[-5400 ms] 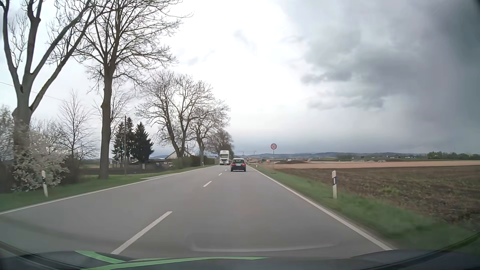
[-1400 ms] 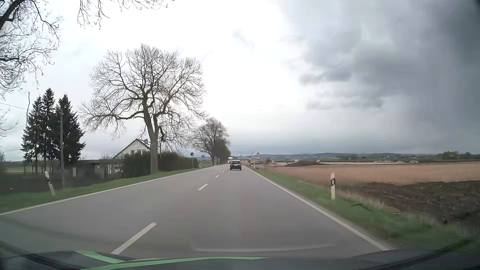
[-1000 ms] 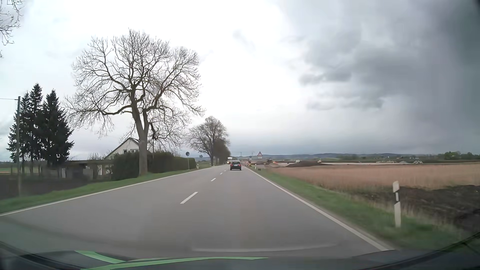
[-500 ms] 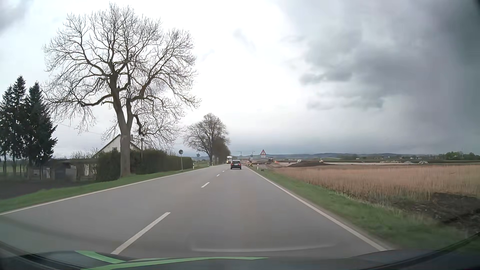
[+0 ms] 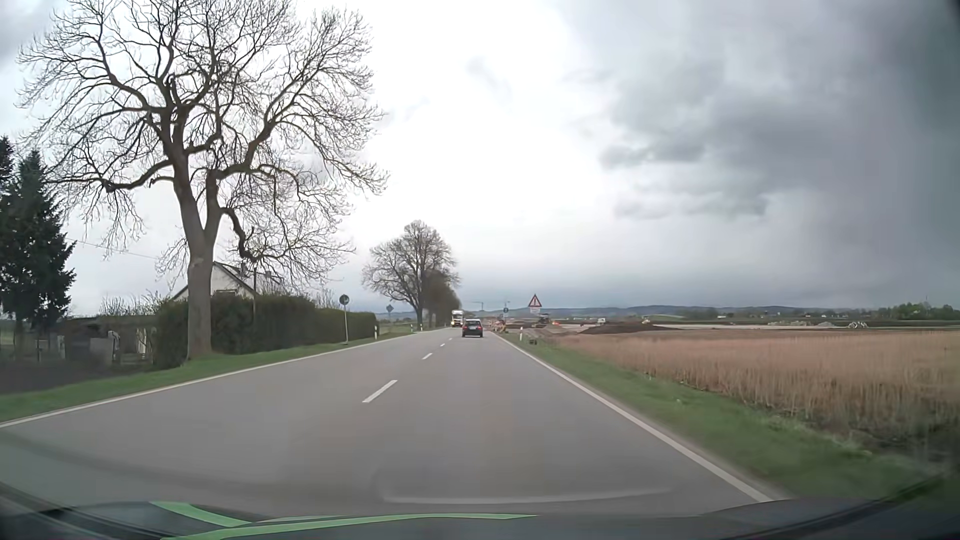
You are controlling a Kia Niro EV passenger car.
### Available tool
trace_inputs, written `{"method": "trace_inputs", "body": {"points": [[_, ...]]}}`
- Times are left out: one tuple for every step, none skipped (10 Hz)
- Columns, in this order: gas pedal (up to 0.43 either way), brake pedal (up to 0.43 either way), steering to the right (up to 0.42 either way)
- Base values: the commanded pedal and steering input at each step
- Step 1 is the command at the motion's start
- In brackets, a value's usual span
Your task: Follow the waypoints while adhering to traffic rules and regulations
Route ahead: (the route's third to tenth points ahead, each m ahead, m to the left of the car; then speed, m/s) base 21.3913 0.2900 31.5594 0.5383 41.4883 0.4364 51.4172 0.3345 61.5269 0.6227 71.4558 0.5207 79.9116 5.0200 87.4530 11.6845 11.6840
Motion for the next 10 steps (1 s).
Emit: {"method": "trace_inputs", "body": {"points": [[0.079,0.0,-0.001],[0.079,0.0,-0.001],[0.079,0.0,-0.001],[0.079,0.0,-0.001],[0.079,0.0,-0.001],[0.079,0.0,-0.001],[0.079,0.0,-0.001],[0.079,0.0,-0.001],[0.079,0.0,-0.001],[0.079,0.0,-0.001]]}}
